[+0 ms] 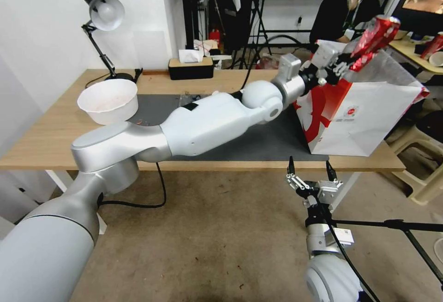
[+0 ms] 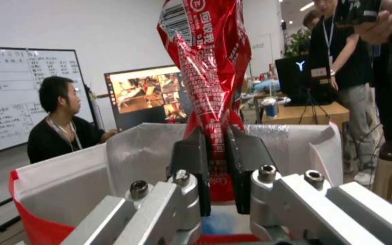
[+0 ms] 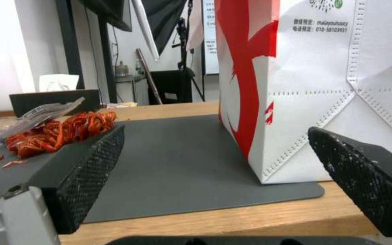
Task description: Pick up the trash from the table and place it into the takeout bag.
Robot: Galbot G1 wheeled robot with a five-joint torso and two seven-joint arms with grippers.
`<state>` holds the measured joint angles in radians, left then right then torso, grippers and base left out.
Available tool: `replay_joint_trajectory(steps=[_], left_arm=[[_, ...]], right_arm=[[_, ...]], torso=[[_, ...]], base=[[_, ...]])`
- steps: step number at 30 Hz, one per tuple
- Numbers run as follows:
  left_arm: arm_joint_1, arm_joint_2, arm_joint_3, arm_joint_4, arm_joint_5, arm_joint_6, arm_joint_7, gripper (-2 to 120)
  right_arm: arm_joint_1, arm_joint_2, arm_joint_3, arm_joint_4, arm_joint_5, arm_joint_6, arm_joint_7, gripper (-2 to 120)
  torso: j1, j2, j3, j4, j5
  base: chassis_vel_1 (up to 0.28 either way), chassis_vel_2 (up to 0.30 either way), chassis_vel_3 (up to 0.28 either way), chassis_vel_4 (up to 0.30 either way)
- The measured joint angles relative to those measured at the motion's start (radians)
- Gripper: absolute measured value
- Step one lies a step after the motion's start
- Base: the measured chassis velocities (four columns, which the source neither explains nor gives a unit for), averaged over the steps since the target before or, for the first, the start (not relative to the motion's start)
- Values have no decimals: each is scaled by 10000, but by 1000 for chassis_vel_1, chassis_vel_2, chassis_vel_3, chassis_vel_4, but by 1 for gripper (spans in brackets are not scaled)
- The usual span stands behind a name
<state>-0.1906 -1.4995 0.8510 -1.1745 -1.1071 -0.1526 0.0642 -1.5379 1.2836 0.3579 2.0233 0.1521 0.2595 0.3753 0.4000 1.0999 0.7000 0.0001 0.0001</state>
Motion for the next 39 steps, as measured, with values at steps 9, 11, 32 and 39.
replay_joint_trajectory(steps=[9, 11, 32, 39], left_arm=[[20, -33, -7, 40, 67, 37, -82, 32], [23, -11, -56, 24, 69, 45, -122, 42], [1404, 2136, -2680, -790, 150, 315, -658, 100], [2397, 3060, -3383, -1366, 669, 491, -1007, 100]], right_arm=[[4, 9, 10, 6, 14, 14, 5, 100], [5, 16, 7, 6, 15, 15, 5, 100], [-24, 63, 38, 98, -20, -30, 37, 100], [-45, 74, 13, 100, -64, -38, 38, 100]], torso=[[0, 0, 0, -1, -2], [0, 0, 0, 0, -2], [0, 0, 0, -2, -5], [-1, 0, 0, -4, -3]], base=[[0, 0, 0, 0], [0, 0, 0, 0], [0, 0, 0, 0], [0, 0, 0, 0]])
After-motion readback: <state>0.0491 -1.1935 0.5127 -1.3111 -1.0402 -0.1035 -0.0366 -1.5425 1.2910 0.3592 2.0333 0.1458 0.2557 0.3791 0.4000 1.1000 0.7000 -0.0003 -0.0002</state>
